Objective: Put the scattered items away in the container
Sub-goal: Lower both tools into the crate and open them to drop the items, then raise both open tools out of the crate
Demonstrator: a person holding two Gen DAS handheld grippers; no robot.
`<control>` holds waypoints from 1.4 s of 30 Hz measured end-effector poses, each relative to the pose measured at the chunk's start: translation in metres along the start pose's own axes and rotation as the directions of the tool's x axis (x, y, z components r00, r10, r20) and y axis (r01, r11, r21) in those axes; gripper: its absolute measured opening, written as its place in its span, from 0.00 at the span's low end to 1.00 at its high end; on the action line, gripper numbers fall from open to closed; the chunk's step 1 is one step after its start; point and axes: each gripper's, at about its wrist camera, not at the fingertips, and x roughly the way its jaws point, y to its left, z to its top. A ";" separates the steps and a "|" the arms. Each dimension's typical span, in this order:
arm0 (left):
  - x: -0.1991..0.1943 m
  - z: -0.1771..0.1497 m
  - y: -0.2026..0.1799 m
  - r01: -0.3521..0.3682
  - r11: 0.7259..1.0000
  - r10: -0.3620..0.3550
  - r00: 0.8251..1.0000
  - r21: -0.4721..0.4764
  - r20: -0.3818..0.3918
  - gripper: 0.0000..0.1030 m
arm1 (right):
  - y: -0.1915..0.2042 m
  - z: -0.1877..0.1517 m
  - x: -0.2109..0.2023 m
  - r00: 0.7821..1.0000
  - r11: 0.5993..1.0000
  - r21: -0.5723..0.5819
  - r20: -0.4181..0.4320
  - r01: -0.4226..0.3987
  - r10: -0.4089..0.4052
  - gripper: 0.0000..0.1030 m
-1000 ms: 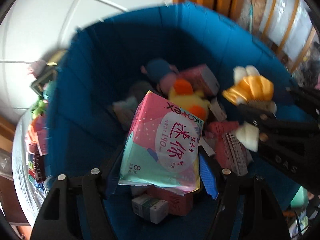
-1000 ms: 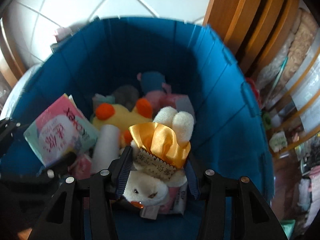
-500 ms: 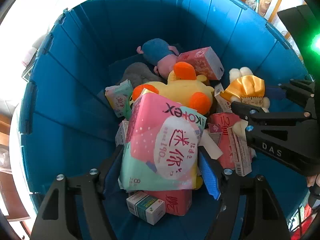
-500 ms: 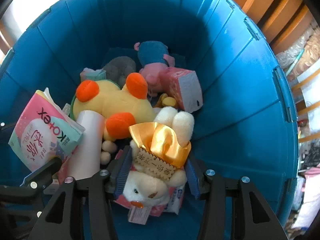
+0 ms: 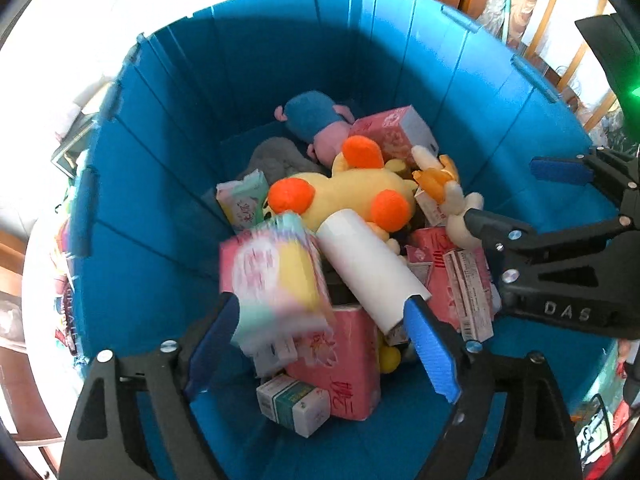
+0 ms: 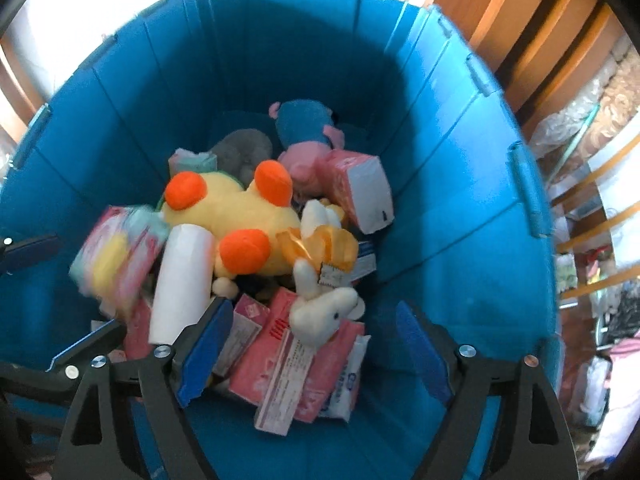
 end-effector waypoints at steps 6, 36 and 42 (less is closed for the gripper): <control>-0.033 -0.020 0.000 -0.017 1.000 0.015 0.995 0.014 0.098 0.99 | 0.000 -0.016 -0.033 0.996 1.000 -0.010 0.084 0.020 -0.019 1.00; -0.220 -0.253 0.169 -0.092 0.961 0.216 0.840 -0.260 0.498 1.00 | 0.212 -0.163 -0.226 0.829 0.991 0.118 0.559 -0.068 -0.010 1.00; -0.218 -0.263 0.170 -0.091 0.944 0.244 0.842 -0.318 0.481 1.00 | 0.212 -0.178 -0.227 0.810 0.990 0.115 0.586 -0.080 -0.003 1.00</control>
